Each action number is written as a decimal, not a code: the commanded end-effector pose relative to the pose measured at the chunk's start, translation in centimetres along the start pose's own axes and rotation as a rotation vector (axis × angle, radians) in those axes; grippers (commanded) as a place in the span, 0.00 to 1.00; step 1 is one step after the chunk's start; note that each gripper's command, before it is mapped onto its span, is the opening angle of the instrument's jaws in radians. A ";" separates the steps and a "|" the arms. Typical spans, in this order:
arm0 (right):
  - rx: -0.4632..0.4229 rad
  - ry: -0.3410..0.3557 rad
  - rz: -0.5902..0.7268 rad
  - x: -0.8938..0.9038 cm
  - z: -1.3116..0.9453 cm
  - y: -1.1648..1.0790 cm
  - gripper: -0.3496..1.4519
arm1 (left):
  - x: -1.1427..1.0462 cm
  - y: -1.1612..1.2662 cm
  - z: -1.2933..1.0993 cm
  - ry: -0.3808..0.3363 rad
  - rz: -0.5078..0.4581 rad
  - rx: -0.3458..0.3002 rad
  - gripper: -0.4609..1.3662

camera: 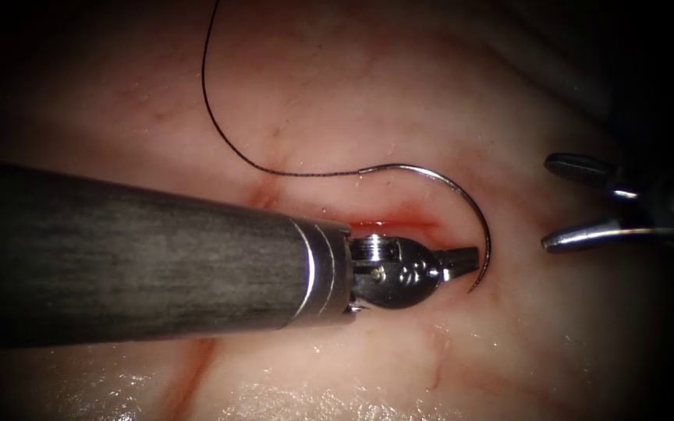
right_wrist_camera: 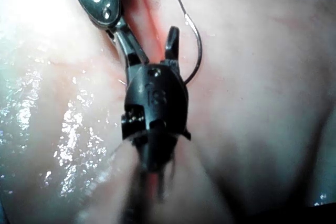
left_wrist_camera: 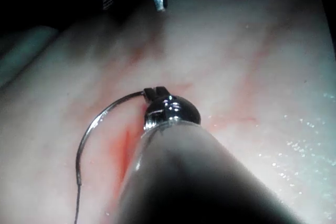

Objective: Wound Closure
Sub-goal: Use the left gripper to pickup the needle, then hand over the needle to the right gripper

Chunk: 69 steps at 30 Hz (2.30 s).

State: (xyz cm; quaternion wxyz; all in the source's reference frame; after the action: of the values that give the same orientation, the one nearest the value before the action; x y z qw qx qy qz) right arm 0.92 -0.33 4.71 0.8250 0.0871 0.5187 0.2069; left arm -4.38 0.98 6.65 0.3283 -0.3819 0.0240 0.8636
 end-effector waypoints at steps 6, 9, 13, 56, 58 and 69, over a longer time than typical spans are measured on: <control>0.003 0.006 0.002 0.01 -0.03 0.00 0.83 | -0.01 0.09 0.18 -0.021 -0.151 0.103 0.56; 0.004 0.006 0.002 0.02 -0.03 0.00 0.83 | -0.02 0.11 0.22 -0.019 -0.188 0.114 0.61; 0.005 0.006 0.002 0.03 -0.04 -0.02 0.82 | -0.02 0.14 0.27 -0.018 -0.240 0.132 0.76; 0.004 0.010 0.000 0.08 -0.09 -0.07 0.82 | -0.43 0.13 0.43 0.015 -0.365 -0.008 0.06; -0.001 0.015 0.013 0.08 -0.09 -0.07 0.81 | -0.42 0.11 0.39 0.012 -0.355 0.000 0.06; -0.029 0.004 0.100 0.11 -0.12 -0.04 0.80 | -0.32 0.13 0.29 -0.010 -0.209 0.050 0.06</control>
State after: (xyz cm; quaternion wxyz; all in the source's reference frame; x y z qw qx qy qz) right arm 0.85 -0.31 4.55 0.8133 0.0969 0.5115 0.2600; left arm -4.48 0.79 7.03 0.4229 -0.3702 0.0072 0.8271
